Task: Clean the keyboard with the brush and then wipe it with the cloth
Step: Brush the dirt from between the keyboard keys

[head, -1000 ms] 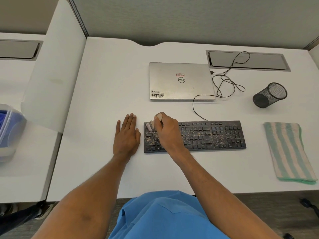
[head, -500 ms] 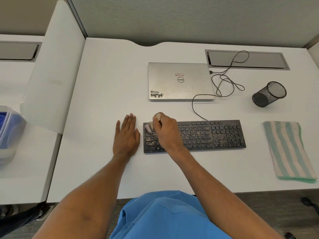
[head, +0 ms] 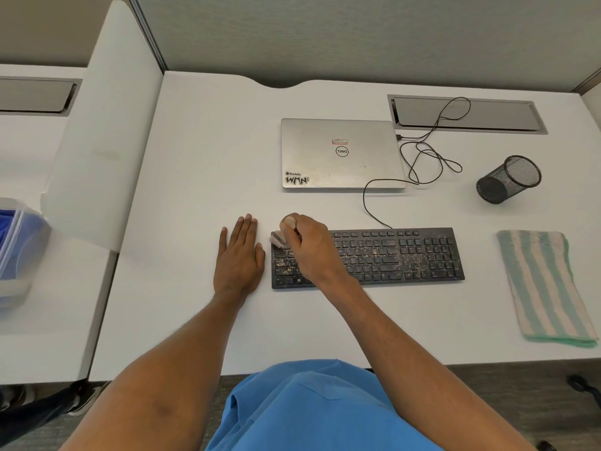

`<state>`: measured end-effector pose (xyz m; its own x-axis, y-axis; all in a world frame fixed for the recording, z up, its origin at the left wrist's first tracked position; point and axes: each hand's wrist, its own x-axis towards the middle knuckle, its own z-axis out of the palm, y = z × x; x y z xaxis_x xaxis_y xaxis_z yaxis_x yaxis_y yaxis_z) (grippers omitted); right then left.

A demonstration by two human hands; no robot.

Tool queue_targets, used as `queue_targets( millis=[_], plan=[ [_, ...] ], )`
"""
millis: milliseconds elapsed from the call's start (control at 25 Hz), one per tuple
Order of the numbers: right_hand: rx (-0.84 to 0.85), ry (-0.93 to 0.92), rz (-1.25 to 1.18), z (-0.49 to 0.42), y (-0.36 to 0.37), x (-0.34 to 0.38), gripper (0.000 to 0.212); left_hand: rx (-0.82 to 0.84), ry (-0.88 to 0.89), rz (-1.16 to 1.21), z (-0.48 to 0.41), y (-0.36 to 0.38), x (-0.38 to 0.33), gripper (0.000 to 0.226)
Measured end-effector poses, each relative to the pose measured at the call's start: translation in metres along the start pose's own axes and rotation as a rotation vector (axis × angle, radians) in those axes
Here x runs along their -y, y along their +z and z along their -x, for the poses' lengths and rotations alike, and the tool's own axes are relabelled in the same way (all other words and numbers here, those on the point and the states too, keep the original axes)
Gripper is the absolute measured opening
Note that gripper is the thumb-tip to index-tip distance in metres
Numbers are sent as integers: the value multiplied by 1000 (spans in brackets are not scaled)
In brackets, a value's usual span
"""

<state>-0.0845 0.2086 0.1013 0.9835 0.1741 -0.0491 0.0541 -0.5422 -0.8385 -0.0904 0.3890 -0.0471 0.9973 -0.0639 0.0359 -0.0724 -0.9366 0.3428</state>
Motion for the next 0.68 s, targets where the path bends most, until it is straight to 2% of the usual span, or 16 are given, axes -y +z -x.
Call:
queue_targets(
  millis=[120, 280, 480, 680],
  plan=[
    [90, -21, 45, -7, 4, -3, 17, 3, -2, -2, -1, 1, 1, 63],
    [194, -32, 165, -11, 8, -4, 17, 3, -3, -3, 0, 1, 1, 64],
    [171, -44, 329, -8, 4, -5, 17, -3, -7, 1, 0, 1, 0, 63],
    [149, -20, 237, -9, 2, 4, 18, 9, -4, -6, 0, 1, 0, 64]
  ],
)
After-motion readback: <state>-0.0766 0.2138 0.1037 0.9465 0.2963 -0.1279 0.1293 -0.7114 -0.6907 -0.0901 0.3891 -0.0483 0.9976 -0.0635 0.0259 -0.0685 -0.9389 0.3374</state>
